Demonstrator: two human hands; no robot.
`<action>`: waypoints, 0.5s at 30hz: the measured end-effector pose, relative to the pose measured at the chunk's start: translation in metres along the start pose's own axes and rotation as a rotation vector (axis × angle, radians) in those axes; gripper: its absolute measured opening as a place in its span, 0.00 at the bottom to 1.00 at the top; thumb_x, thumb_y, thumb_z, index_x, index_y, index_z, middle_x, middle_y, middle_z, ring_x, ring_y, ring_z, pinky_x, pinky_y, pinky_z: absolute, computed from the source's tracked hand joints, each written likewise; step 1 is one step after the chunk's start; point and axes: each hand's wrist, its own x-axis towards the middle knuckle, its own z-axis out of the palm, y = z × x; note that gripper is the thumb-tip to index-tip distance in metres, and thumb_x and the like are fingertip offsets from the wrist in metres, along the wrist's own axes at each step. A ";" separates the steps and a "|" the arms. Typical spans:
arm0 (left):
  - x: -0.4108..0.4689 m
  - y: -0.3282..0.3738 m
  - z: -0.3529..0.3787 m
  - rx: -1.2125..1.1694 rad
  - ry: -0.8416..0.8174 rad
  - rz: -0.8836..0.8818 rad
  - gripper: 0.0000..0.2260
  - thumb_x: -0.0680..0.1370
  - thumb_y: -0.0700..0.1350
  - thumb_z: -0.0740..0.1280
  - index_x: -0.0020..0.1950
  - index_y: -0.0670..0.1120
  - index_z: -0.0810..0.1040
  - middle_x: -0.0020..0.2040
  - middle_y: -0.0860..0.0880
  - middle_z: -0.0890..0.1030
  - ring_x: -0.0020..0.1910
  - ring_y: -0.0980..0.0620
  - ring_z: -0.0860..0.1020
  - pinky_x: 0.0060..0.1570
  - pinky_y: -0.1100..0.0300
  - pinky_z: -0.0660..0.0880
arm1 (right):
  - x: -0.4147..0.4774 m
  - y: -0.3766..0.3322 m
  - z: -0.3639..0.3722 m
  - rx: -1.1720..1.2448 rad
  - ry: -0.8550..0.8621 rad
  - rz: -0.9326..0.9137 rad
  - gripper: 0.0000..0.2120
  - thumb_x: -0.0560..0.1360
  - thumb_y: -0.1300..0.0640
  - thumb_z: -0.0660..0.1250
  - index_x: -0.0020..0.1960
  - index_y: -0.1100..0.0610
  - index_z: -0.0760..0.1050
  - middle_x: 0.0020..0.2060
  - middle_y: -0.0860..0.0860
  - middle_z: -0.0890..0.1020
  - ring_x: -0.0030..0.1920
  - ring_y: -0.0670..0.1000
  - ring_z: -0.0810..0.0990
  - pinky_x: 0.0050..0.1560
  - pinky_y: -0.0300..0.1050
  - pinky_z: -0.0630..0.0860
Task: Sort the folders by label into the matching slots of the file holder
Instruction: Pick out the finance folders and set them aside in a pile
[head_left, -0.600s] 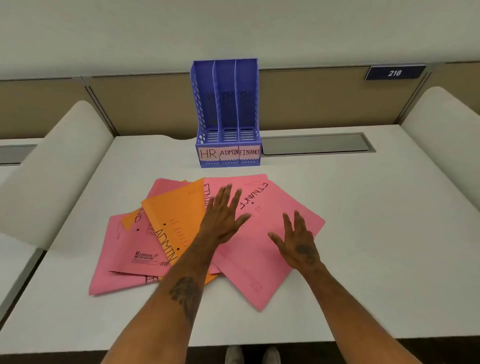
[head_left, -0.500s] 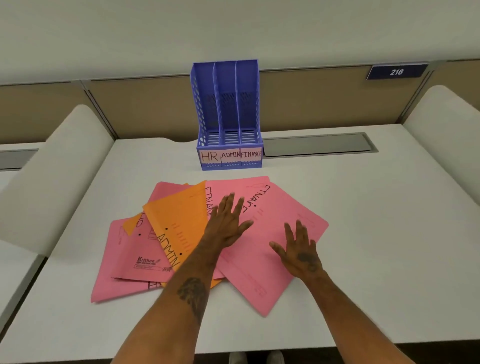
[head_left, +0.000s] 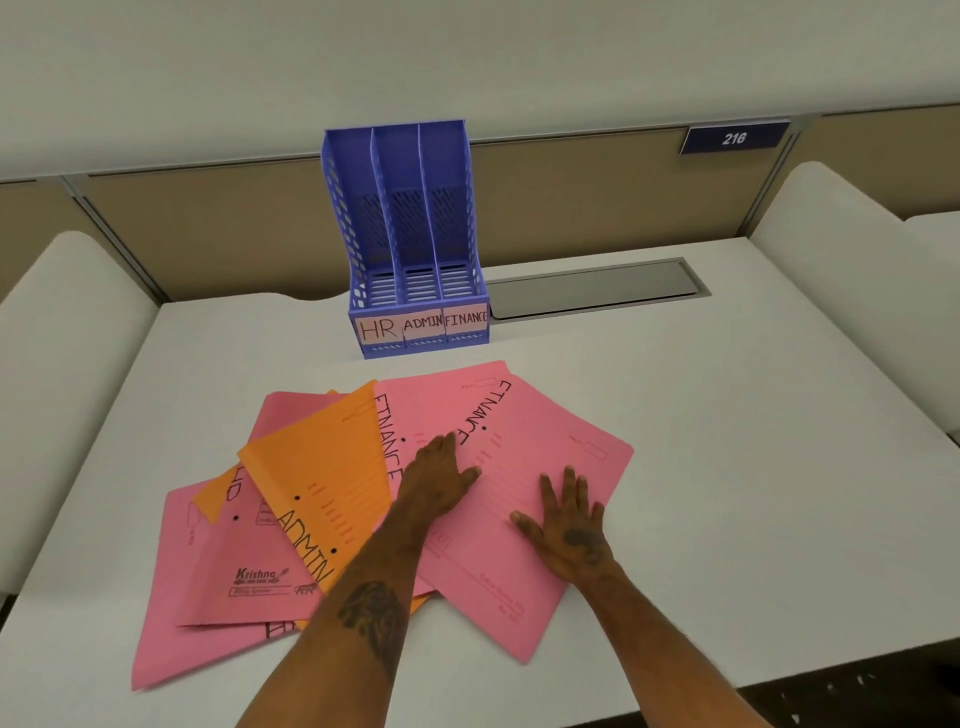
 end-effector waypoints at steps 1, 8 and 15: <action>0.001 0.001 0.000 -0.013 -0.006 -0.008 0.35 0.80 0.59 0.61 0.80 0.42 0.53 0.78 0.41 0.59 0.76 0.41 0.60 0.73 0.45 0.62 | 0.001 -0.001 -0.001 0.003 -0.002 0.002 0.42 0.76 0.29 0.46 0.79 0.52 0.36 0.78 0.57 0.34 0.78 0.59 0.34 0.76 0.63 0.39; 0.007 0.010 -0.016 -0.108 0.070 -0.075 0.24 0.76 0.56 0.70 0.63 0.41 0.72 0.62 0.40 0.71 0.56 0.44 0.75 0.54 0.54 0.73 | 0.000 -0.006 -0.005 0.001 -0.020 0.002 0.41 0.77 0.29 0.45 0.79 0.51 0.37 0.78 0.57 0.34 0.78 0.60 0.34 0.76 0.64 0.39; -0.002 0.008 -0.038 -0.378 -0.008 -0.150 0.26 0.76 0.51 0.72 0.69 0.42 0.68 0.64 0.42 0.77 0.57 0.44 0.78 0.49 0.54 0.75 | 0.004 -0.004 -0.022 0.070 0.017 0.001 0.40 0.76 0.28 0.45 0.80 0.49 0.42 0.79 0.56 0.37 0.79 0.58 0.39 0.75 0.64 0.43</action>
